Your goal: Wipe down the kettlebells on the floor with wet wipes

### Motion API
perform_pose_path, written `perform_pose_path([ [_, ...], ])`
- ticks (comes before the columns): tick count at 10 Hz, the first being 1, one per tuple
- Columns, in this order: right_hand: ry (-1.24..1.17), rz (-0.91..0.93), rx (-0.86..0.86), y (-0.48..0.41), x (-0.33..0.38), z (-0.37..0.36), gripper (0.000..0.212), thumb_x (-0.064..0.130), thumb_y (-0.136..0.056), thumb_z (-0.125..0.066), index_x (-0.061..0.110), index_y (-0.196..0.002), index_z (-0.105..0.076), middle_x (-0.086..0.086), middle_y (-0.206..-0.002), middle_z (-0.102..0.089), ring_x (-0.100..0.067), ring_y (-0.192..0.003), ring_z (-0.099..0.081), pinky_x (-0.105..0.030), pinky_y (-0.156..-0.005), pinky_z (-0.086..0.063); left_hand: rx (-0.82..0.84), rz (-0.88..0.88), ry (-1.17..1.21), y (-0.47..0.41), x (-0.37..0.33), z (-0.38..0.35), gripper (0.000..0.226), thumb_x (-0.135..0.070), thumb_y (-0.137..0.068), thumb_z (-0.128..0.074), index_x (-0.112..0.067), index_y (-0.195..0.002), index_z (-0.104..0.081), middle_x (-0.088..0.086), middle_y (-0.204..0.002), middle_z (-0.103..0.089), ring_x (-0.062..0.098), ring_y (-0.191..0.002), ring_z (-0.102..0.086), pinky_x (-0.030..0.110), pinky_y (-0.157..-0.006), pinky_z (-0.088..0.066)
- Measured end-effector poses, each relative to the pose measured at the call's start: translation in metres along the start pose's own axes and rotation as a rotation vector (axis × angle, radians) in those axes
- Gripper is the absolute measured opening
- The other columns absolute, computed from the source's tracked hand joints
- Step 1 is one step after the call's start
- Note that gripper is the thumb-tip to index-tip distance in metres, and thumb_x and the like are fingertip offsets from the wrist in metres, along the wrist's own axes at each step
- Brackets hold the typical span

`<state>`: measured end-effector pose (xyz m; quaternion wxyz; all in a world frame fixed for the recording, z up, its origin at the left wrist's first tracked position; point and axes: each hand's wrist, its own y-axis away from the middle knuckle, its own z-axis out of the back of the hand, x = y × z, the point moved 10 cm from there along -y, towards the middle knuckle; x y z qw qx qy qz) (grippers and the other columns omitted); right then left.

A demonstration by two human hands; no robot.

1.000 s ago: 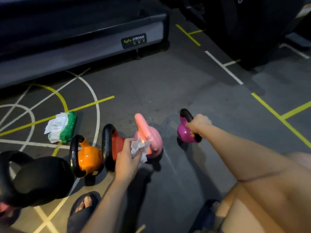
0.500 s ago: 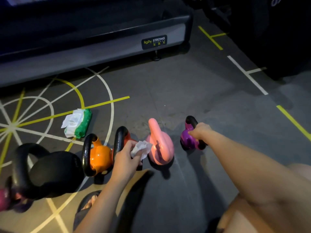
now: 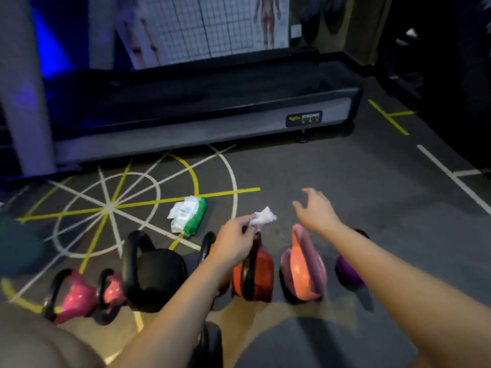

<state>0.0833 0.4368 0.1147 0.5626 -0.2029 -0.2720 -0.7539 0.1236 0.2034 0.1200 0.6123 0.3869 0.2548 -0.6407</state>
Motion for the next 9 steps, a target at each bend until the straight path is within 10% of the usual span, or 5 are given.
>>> perform_pose_path([
  [3, -0.102, 0.365, 0.240, 0.042, 0.229, -0.092, 0.043, 0.031, -0.100, -0.055, 0.020, -0.141, -0.050, 0.000, -0.134, -0.059, -0.020, -0.118, -0.060, -0.028, -0.092, -0.046, -0.257, 0.026, -0.218, -0.015, 0.015, 0.251, 0.018, -0.009, -0.093, -0.058, -0.023, -0.101, -0.053, -0.002, -0.075, -0.068, 0.017, -0.069, -0.063, 0.023, -0.056, -0.042],
  [7, -0.077, 0.567, 0.524, 0.086, 0.516, -0.334, 0.040, 0.041, -0.099, -0.053, 0.028, -0.136, -0.052, 0.000, -0.131, -0.061, -0.017, -0.107, -0.064, -0.037, -0.089, -0.055, -0.764, 0.472, 0.094, 0.070, 0.301, 0.553, 0.022, -0.005, -0.076, -0.062, -0.019, -0.060, -0.069, -0.003, -0.048, -0.065, 0.019, -0.067, -0.071, 0.025, -0.057, -0.056],
  [8, -0.047, 0.594, 0.559, 0.096, 0.561, -0.384, 0.038, 0.038, -0.100, -0.053, 0.026, -0.136, -0.052, -0.001, -0.121, -0.063, -0.017, -0.100, -0.064, -0.036, -0.083, -0.055, -0.938, 0.506, 0.124, 0.081, 0.354, 0.605, 0.024, 0.001, -0.080, -0.062, -0.016, -0.066, -0.070, -0.009, -0.050, -0.061, 0.026, -0.069, -0.063, 0.021, -0.051, -0.041],
  [9, -0.014, 0.637, 0.574, 0.099, 0.596, -0.418, 0.037, 0.036, -0.100, -0.054, 0.024, -0.136, -0.054, 0.001, -0.124, -0.063, -0.015, -0.103, -0.062, -0.031, -0.088, -0.050, -1.070, 0.487, 0.105, 0.081, 0.403, 0.641, 0.024, -0.004, -0.087, -0.061, -0.007, -0.107, -0.075, 0.015, -0.101, -0.071, 0.034, -0.098, -0.067, 0.031, -0.078, -0.048],
])
